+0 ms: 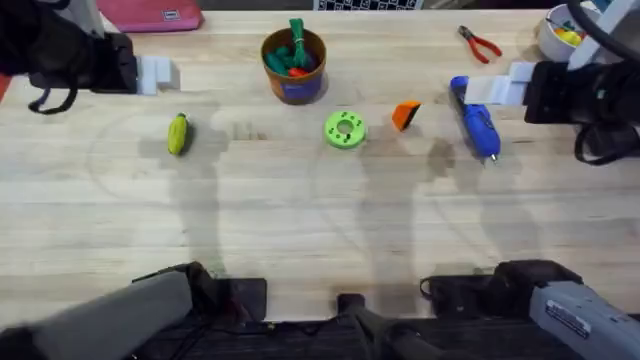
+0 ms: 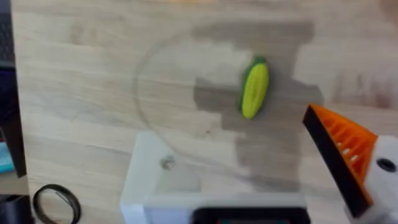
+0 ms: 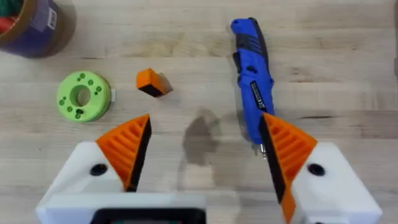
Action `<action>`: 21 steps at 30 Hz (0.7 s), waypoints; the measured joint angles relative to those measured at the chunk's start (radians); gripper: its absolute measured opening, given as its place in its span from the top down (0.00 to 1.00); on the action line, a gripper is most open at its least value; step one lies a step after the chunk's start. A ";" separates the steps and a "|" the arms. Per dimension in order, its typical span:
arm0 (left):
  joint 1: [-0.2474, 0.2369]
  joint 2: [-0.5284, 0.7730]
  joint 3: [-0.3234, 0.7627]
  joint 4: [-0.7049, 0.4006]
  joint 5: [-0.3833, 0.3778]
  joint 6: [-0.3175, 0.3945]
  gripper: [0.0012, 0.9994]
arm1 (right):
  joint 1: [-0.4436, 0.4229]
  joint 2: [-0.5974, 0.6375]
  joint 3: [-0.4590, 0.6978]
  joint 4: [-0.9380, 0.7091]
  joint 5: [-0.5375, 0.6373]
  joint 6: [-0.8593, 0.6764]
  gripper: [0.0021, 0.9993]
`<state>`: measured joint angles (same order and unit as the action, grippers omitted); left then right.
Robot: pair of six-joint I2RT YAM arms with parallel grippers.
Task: Pick up the gripper from the table and insert it into the empty holder that is missing its gripper. Then pick up a screw, insert it into the mounting hole, and use the screwdriver to tighten it. Finally, clean up the table by picking up the vegetable and placing it into the bucket.
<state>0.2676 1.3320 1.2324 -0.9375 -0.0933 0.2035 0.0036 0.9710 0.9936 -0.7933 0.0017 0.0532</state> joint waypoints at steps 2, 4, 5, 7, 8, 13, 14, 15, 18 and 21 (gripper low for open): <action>0.027 0.067 0.022 -0.037 0.008 0.048 0.02 | 0.000 0.000 0.000 0.000 0.000 0.000 0.01; 0.041 0.127 0.026 -0.059 0.024 0.085 0.01 | 0.000 0.000 0.000 0.001 0.000 0.000 0.01; 0.045 0.156 0.026 -0.061 0.034 0.099 0.01 | 0.000 0.000 0.000 0.002 0.000 0.000 0.01; 0.048 0.217 0.026 -0.045 0.054 0.118 0.01 | 0.000 0.000 0.000 0.007 0.000 0.000 0.01; 0.048 0.250 0.026 -0.036 0.061 0.128 0.01 | 0.000 0.000 0.000 0.008 0.000 0.000 0.01; 0.050 0.379 0.026 -0.013 0.076 0.159 0.01 | 0.000 0.000 0.000 0.008 0.000 0.000 0.01; 0.053 0.404 0.026 -0.006 0.078 0.162 0.01 | 0.000 0.000 0.000 0.008 0.000 0.000 0.01; 0.057 0.428 0.026 -0.001 0.079 0.164 0.01 | 0.000 0.000 0.000 0.008 0.000 0.000 0.01; 0.067 0.490 0.026 0.021 0.082 0.167 0.00 | 0.000 0.000 0.000 0.008 0.000 0.000 0.01; 0.072 0.531 0.027 0.037 0.095 0.171 0.01 | 0.000 0.000 0.000 0.008 0.000 0.000 0.01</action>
<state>0.3401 1.8626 1.2598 -0.9007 0.0014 0.3744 0.0036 0.9710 0.9939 -0.7853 0.0017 0.0534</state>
